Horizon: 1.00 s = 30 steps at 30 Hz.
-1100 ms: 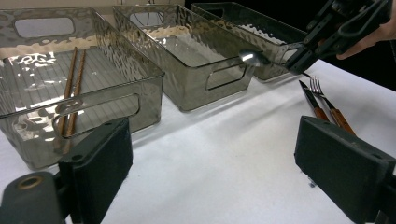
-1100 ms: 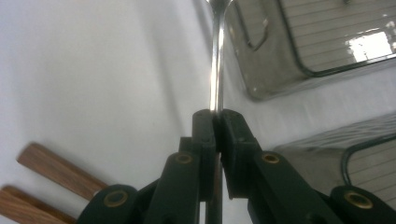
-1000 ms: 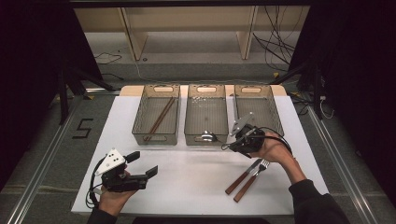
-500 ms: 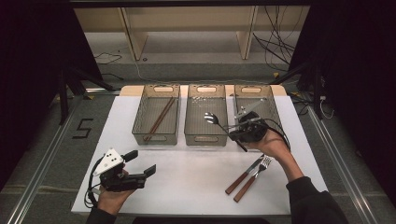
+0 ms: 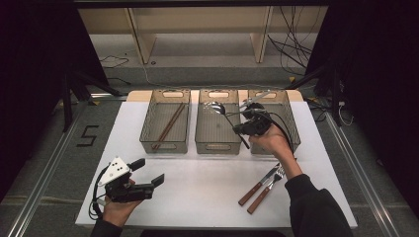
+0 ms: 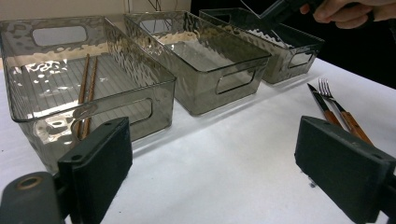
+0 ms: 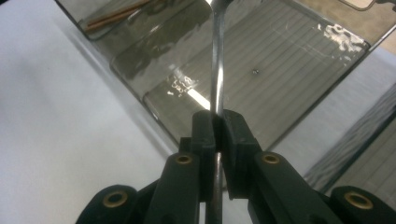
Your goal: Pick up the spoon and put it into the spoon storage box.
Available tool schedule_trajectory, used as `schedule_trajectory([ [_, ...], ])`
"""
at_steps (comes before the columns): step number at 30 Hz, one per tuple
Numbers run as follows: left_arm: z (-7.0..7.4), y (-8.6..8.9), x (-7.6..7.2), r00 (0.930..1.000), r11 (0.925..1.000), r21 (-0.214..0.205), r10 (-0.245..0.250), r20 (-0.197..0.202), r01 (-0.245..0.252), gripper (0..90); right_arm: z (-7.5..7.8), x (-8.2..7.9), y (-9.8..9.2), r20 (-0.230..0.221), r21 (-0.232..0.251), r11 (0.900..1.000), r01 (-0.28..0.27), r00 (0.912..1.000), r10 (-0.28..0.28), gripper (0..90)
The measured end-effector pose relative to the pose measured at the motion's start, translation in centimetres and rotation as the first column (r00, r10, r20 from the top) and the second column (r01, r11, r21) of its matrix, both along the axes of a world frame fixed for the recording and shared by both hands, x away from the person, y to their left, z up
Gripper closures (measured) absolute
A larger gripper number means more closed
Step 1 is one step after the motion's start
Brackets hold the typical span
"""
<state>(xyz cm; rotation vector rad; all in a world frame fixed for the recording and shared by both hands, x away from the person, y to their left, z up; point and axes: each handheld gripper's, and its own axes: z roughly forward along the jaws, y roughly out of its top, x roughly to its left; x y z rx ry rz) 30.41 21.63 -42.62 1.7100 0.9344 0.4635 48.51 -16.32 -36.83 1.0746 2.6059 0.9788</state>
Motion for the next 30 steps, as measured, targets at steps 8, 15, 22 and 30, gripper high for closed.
schedule_trajectory([
  [8, 0.0, 0.0, 0.0, 1.0000, 1.0000, 0.004, -0.005, 0.002, 0.005, 11.0, 0.7, 1.9, 2.1, -0.011, -0.020, 0.9985, 0.051, 0.9986, -0.051, 84.8],
  [15, 0.0, 0.0, 0.0, 1.0000, 1.0000, 0.003, -0.008, 0.002, 0.008, 10.9, 0.6, 3.5, 3.4, -0.023, -0.025, 0.9953, 0.094, 0.9953, -0.094, 84.8],
  [22, 0.0, 0.0, -0.1, 0.9999, 1.0000, -0.001, -0.009, 0.005, 0.009, 11.0, -0.2, 4.6, 4.4, -0.037, -0.048, 0.9905, 0.129, 0.9907, -0.131, 84.7],
  [30, 0.0, 0.1, -0.1, 0.9999, 0.9999, -0.004, -0.010, 0.010, 0.010, 11.0, -1.8, 5.4, 4.8, -0.073, -0.089, 0.9837, 0.156, 0.9839, -0.163, 84.7],
])
